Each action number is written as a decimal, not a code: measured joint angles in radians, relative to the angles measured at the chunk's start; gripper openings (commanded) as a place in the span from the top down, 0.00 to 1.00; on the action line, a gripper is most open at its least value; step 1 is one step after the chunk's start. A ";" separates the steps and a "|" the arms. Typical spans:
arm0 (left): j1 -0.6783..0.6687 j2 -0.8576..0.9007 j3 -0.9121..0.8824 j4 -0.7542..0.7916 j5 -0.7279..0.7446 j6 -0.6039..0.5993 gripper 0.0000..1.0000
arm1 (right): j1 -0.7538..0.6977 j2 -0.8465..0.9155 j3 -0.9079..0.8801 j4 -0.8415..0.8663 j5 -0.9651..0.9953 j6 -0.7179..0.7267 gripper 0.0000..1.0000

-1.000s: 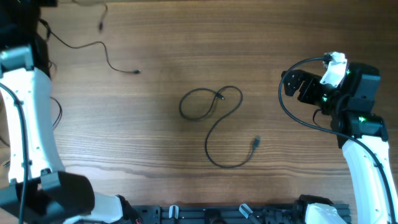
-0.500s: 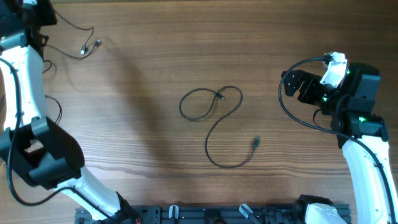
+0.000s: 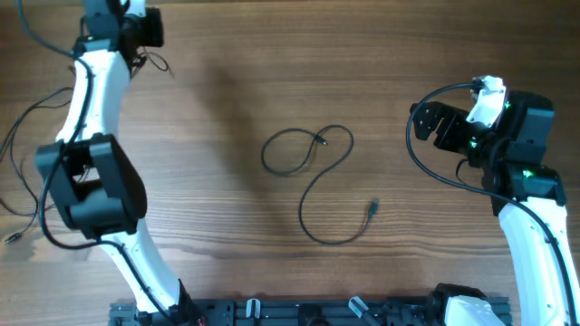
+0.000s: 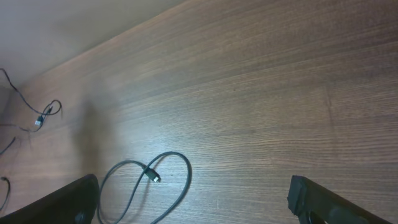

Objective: Untangle cables
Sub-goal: 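Move the left gripper back toward the last cable at center, then lower the left gripper onto the last black cable and grasp it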

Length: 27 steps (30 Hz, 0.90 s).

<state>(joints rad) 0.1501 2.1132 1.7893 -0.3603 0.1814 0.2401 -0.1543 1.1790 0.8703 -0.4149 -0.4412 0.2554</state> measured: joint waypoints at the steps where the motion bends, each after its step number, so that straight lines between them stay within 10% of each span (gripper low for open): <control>1: -0.010 0.012 0.000 -0.002 0.001 -0.006 0.66 | 0.000 0.000 0.000 0.000 0.000 0.000 0.00; 3: -0.019 0.017 0.000 -0.016 0.001 -0.010 0.00 | 0.000 0.000 0.000 0.000 0.000 0.000 0.00; 18: -0.051 0.017 0.000 -0.271 0.019 -0.005 0.00 | 0.000 0.000 0.000 -0.015 0.000 0.000 0.00; 27: -0.277 0.017 0.006 -0.686 0.196 0.288 0.00 | 0.000 0.000 0.000 -0.018 0.000 0.000 0.00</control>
<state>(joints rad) -0.1268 2.1300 1.7950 -1.0466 0.3779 0.5282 -0.1543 1.1790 0.8703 -0.4324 -0.4412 0.2554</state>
